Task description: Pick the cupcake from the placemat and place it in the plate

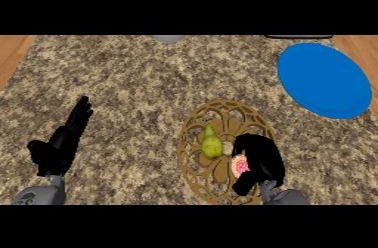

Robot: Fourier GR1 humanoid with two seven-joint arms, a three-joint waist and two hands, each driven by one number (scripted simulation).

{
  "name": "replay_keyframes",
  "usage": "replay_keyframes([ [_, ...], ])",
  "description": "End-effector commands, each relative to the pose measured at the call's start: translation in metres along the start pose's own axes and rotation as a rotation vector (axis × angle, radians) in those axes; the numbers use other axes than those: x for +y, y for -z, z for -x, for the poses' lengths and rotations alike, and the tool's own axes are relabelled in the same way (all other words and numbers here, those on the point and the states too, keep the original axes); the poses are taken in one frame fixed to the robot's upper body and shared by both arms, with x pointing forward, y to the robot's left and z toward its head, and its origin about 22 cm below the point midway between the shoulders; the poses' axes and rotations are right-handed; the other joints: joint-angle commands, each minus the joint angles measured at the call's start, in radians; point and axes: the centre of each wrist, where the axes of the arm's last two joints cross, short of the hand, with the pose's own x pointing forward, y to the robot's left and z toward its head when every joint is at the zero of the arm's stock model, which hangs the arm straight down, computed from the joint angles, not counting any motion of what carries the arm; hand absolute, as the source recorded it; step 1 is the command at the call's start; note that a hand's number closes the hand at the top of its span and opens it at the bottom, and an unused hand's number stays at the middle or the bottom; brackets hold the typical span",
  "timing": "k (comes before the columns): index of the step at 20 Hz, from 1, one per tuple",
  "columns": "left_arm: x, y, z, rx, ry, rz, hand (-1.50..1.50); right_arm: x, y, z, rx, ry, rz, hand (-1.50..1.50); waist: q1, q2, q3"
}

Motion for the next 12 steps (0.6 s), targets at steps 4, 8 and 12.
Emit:
replay_keyframes([
  [4, 0.006, -0.01, 0.01, 0.02, 0.007, -0.052, 0.0, -0.06, -0.007, 0.129, 0.192, -0.049, 0.273, 1.5, -0.045, 0.01, 0.012],
  [8, 0.018, -0.015, 0.005, 0.022, 0.0, -0.07, 0.0, -0.13, -0.021, 0.225, 0.451, -0.016, 0.442, 1.5, -0.074, 0.008, 0.017],
  [12, 0.013, -0.02, -0.003, 0.015, -0.009, -0.026, 0.0, -0.178, -0.058, 0.289, 0.413, 0.078, 0.534, 1.5, -0.032, 0.002, 0.015],
])
